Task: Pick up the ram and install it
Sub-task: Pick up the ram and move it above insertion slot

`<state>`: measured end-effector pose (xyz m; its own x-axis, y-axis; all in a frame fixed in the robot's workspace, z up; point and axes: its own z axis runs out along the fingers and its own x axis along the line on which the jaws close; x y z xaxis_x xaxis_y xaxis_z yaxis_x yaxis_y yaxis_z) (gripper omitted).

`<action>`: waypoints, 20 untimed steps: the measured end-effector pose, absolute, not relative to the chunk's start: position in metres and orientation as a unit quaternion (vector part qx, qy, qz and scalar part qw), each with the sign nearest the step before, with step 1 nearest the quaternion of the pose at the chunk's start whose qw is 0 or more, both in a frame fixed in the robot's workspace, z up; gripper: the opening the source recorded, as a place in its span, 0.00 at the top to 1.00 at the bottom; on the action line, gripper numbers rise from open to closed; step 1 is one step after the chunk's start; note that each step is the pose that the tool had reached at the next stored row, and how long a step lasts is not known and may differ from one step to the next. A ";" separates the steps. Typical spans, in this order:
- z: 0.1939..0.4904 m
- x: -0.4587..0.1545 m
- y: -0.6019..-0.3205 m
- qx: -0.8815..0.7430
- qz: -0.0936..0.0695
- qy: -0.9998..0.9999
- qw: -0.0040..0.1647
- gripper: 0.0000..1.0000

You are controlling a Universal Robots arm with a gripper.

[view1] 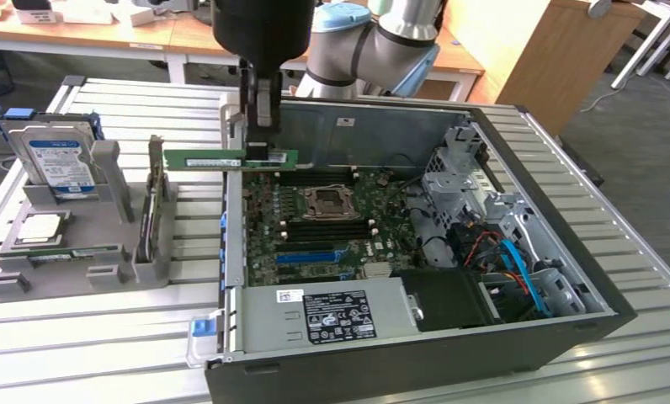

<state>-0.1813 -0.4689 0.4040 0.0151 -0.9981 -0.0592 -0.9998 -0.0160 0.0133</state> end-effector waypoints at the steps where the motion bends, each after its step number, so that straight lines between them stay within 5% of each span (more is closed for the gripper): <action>1: 0.404 -0.179 -0.469 -0.712 0.026 0.701 0.016 0.88; 20: 0.404 -0.134 -0.469 -0.712 0.026 0.701 0.016 0.88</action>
